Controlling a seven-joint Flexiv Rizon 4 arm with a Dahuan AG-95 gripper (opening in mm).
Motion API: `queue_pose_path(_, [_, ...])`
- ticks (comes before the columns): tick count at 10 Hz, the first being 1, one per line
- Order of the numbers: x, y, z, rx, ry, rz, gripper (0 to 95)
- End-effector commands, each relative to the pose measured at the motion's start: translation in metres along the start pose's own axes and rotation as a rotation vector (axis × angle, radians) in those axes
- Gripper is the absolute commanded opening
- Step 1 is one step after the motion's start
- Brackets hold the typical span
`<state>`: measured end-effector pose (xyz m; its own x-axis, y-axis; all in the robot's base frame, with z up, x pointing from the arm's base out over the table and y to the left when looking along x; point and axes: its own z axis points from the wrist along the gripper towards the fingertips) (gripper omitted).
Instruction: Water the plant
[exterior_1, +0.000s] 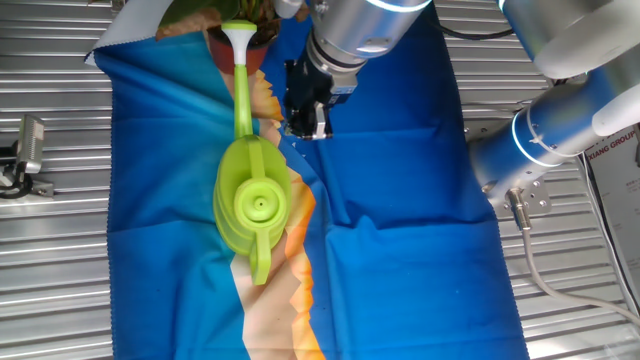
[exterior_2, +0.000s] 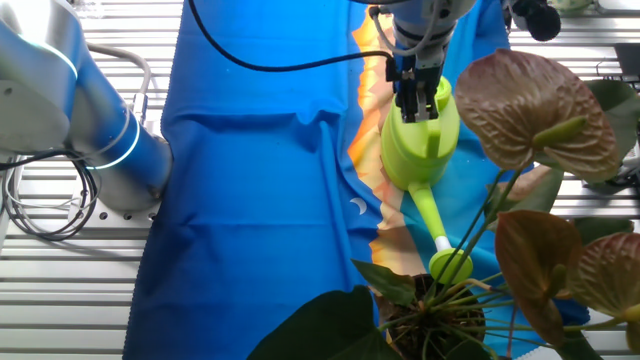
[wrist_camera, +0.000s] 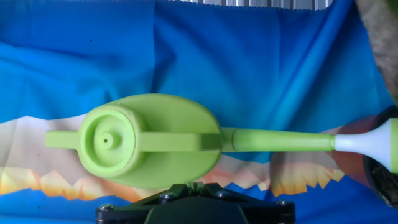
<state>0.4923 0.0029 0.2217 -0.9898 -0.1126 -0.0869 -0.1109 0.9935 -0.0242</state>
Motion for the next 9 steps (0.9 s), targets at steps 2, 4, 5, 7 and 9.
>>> queue_pose_path(2, [-0.009, 0.005, -0.006, -0.011, 0.015, -0.03, 0.0])
queue_pose_path(4, [-0.013, 0.009, -0.01, -0.016, 0.016, -0.028, 0.0])
queue_pose_path(5, [-0.016, 0.011, -0.011, -0.016, 0.014, -0.028, 0.0])
queue_pose_path(7, [-0.019, 0.013, -0.013, -0.019, 0.012, -0.033, 0.0])
queue_pose_path(9, [-0.019, 0.014, -0.013, -0.025, 0.009, -0.058, 0.0])
